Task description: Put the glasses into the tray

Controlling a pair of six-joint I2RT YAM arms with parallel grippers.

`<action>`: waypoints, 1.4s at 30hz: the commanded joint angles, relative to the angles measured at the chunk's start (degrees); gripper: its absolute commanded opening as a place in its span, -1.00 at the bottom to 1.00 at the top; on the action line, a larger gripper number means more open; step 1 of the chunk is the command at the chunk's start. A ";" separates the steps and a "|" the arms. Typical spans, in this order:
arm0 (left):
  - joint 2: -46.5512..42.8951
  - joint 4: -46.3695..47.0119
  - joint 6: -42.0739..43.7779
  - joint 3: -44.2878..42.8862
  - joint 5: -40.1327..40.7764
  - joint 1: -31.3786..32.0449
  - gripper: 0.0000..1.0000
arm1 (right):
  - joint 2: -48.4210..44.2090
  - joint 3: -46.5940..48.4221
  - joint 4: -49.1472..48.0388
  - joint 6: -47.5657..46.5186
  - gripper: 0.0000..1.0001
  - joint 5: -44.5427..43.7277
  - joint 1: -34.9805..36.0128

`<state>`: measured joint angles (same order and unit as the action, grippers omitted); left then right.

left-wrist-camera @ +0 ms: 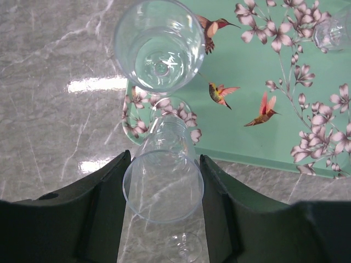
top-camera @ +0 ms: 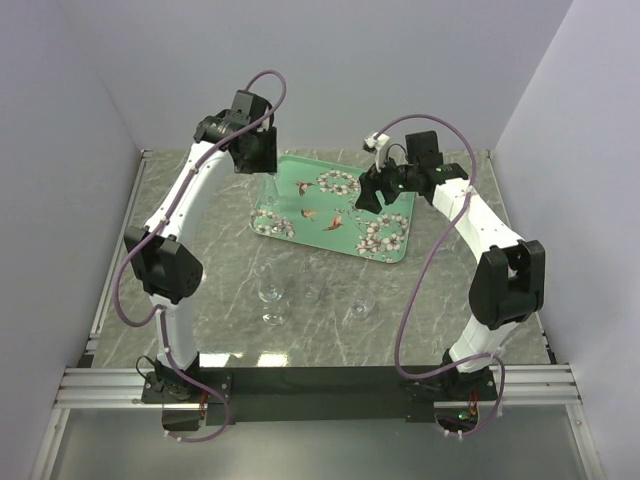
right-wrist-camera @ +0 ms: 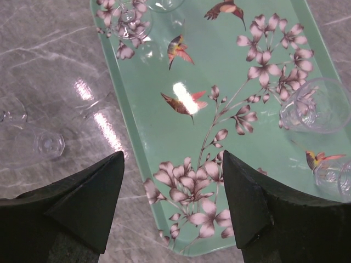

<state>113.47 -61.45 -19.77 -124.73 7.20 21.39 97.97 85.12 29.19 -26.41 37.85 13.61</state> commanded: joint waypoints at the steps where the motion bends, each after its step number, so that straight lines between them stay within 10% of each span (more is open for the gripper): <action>1: 0.87 2.30 0.87 -1.13 -1.93 1.11 -0.14 | -2.96 -0.48 -1.94 0.75 0.58 1.18 -0.69; 42: -3.33 2.83 -0.44 -0.96 1.06 2.08 0.90 | -3.84 -0.75 -1.42 -0.13 0.62 1.62 -1.30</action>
<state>114.26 -60.42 -19.40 -124.73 7.38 23.18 97.30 84.42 29.12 -26.04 38.63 12.88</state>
